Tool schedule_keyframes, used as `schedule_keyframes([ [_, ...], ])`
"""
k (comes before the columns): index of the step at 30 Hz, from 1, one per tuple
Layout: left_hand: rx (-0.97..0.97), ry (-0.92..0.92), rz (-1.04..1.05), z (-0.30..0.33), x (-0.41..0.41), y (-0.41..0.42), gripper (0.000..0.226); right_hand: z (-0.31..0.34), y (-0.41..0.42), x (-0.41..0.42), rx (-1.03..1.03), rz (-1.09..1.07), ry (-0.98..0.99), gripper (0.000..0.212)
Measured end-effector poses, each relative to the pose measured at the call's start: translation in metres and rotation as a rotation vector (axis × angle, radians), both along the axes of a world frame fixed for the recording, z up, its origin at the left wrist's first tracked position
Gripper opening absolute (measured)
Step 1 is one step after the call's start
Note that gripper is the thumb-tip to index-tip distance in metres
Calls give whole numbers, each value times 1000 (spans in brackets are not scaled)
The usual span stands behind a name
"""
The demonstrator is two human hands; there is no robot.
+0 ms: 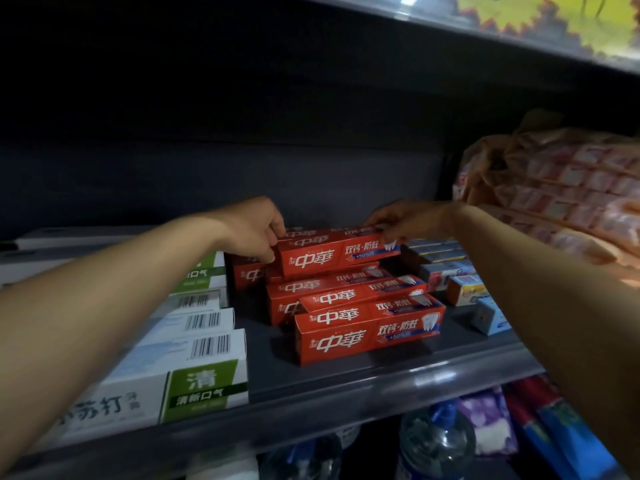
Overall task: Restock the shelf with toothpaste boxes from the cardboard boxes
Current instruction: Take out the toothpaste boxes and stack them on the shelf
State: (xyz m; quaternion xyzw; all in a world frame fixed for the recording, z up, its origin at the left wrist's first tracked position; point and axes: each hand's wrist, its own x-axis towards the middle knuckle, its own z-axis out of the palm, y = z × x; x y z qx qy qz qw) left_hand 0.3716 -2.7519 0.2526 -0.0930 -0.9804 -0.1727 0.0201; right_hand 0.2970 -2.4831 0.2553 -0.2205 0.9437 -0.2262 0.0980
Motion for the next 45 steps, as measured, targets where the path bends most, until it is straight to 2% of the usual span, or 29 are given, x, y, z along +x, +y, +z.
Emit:
schedule_keyframes([
  [7,-24,5,10,-4,-5,4,49,-10,-2,-7,89,-3,161,44],
  [17,-30,12,10,-3,-2,6,49,-20,-7,-11,179,-19,380,38],
  [28,-39,42,-3,7,7,21,51,-7,-7,11,209,-33,403,50],
  [33,-42,77,-74,14,17,62,55,2,19,39,228,-73,448,56],
  [38,-43,144,-236,14,38,124,50,1,69,81,316,-126,492,57],
  [45,-85,155,-462,-18,74,231,52,-26,160,166,413,-209,465,61],
])
